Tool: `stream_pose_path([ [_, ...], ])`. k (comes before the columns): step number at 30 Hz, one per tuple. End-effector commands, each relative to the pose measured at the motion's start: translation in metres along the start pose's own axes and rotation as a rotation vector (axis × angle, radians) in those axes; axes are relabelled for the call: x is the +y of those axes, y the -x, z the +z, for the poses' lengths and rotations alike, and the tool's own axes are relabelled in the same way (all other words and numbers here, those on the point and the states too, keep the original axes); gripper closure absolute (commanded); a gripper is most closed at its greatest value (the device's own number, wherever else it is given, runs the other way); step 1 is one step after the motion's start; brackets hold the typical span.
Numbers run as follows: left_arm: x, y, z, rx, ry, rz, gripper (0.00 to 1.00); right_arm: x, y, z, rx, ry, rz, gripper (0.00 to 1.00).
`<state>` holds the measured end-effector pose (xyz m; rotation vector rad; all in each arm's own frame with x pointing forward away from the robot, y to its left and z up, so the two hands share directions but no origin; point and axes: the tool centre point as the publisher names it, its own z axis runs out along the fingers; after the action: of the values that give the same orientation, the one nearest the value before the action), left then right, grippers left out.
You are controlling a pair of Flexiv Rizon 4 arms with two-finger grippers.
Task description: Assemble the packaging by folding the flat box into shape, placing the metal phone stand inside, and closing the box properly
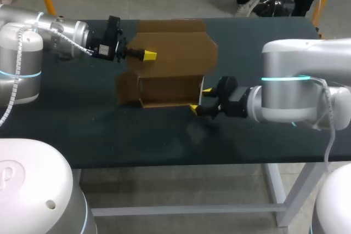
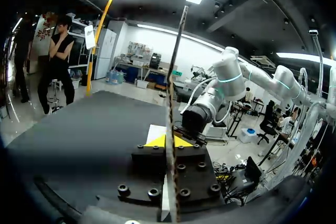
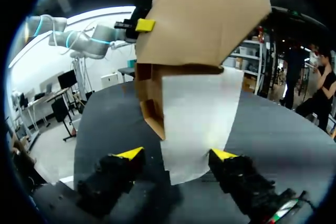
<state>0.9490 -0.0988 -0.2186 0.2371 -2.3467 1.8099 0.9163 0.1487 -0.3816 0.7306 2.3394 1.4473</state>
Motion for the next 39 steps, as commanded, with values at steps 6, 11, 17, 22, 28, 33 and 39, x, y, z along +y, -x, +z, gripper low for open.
stream_pose_path([
  [6,0.002,0.001,0.002,0.004,0.002,-0.001,1.00,-0.005,-0.009,-0.008,-0.055,0.003,0.010,0.14],
  [11,0.002,0.001,0.002,0.004,0.002,-0.001,1.00,-0.010,-0.011,-0.020,-0.074,0.004,0.015,0.15],
  [17,0.002,0.001,0.002,0.004,0.002,-0.001,1.00,-0.017,-0.013,-0.033,-0.088,0.014,0.019,0.15],
  [22,0.002,0.001,0.002,0.004,0.002,-0.001,1.00,-0.023,-0.013,-0.045,-0.101,0.023,0.023,0.16],
  [28,0.002,0.001,0.002,0.004,0.002,-0.001,1.00,-0.026,-0.011,-0.059,-0.093,0.035,0.027,0.15],
  [33,0.002,0.001,0.002,0.004,0.002,-0.001,1.00,-0.026,-0.011,-0.066,-0.054,0.041,0.015,0.15],
  [39,0.002,0.001,0.002,0.004,0.002,-0.001,1.00,-0.025,-0.010,-0.077,-0.035,0.029,-0.020,0.16],
])
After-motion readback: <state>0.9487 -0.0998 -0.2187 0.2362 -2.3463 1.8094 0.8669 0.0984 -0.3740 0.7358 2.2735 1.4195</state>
